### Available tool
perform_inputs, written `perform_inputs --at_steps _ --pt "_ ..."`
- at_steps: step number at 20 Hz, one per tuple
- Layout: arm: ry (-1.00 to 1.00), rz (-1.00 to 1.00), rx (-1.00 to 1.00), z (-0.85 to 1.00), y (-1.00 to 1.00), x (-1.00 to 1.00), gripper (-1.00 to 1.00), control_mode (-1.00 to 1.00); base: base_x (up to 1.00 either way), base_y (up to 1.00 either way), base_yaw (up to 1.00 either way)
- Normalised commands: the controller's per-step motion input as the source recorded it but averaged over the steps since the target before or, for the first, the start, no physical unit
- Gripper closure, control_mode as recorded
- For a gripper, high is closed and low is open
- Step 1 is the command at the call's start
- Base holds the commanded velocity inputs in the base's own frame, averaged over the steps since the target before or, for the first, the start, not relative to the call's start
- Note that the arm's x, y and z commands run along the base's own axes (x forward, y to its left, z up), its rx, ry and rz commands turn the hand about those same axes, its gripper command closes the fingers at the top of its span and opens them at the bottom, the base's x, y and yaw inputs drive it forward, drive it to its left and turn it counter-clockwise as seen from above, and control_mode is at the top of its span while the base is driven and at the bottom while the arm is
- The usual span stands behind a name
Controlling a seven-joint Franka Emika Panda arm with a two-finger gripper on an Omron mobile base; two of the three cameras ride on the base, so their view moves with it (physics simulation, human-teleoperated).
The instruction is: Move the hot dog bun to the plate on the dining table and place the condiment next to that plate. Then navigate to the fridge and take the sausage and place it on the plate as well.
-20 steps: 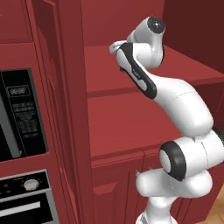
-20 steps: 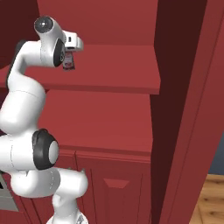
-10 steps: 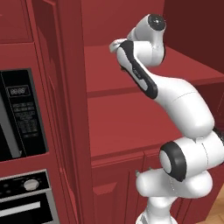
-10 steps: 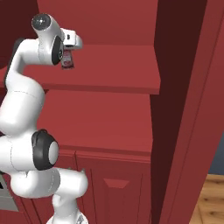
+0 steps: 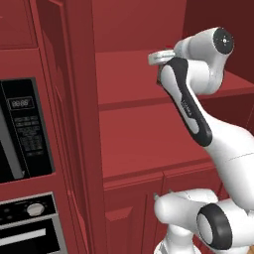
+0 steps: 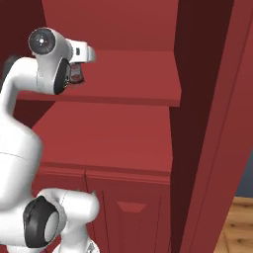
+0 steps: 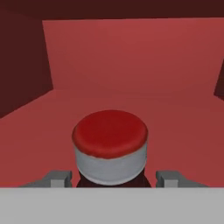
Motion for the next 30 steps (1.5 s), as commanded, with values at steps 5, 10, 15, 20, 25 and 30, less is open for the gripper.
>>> perform_inputs --at_steps 5,10,15,20,25,30 --pt "0.1 0.02 -0.01 0.0 -0.33 -1.0 1.0 -1.0 0.0 0.0 0.0" --pt "0.21 0.0 -0.01 -0.04 -0.2 -1.0 1.0 -1.0 0.0 0.0 0.0" --pt "0.12 0.0 -0.04 -0.13 -0.02 -0.36 1.0 1.0 -0.23 0.0 0.0" --pt "0.0 0.0 0.0 0.0 0.0 0.0 1.0 1.0 -1.0 -0.15 0.31" --pt "0.0 0.0 0.0 0.0 0.0 0.0 1.0 1.0 -0.88 -0.11 0.75" --pt "0.0 0.0 0.0 0.0 0.0 0.0 1.0 1.0 -0.86 -0.01 0.73"
